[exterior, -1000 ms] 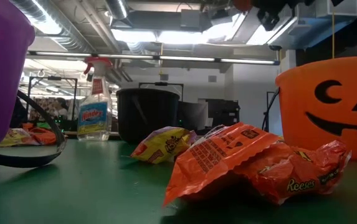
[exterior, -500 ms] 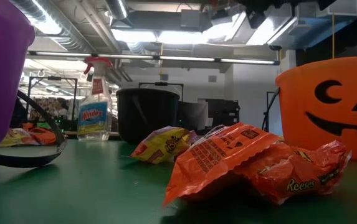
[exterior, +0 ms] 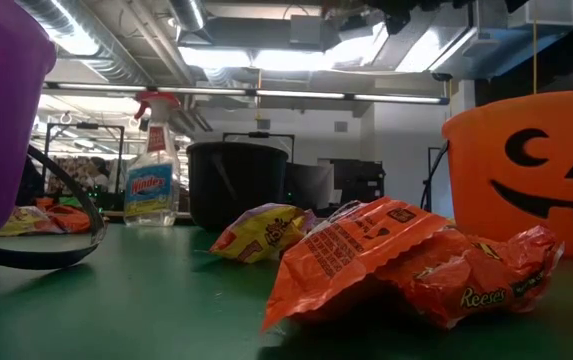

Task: Sort candy
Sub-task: Put the orange candy into the orange bucket

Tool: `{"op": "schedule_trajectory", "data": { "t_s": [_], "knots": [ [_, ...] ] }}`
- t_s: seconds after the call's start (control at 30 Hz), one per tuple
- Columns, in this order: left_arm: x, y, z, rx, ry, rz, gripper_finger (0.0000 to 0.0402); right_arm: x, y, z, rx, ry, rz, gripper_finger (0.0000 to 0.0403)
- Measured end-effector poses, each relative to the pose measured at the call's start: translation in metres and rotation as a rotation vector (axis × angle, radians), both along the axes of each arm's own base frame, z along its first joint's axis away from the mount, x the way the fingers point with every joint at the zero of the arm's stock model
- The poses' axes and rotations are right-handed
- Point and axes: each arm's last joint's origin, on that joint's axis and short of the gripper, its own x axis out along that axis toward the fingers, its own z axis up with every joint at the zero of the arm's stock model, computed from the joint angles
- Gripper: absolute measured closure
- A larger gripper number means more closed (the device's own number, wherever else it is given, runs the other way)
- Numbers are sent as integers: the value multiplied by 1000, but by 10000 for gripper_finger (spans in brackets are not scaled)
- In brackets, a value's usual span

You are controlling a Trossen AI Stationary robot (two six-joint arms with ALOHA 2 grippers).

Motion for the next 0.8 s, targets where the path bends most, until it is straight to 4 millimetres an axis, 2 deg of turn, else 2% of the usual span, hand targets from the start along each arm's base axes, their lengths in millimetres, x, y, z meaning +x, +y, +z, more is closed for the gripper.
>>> {"op": "schedule_trajectory", "data": {
  "t_s": [0.2, 0.43, 0.6, 0.8],
  "knots": [
    [0, 4, 0, -31, 6, 11, 401, 14, 10, -6, -93, -38, 7, 257],
    [0, 4, -1, -37, 14, 8, 401, 19, 12, -8, -133, -51, -66, 183],
    [1, 4, -3, -36, 25, 10, 401, 23, 12, -5, -126, -116, -55, 138],
    [3, 8, -5, -32, 30, 24, 401, 35, 15, -9, -112, -165, -1, 134]
  ]
}}
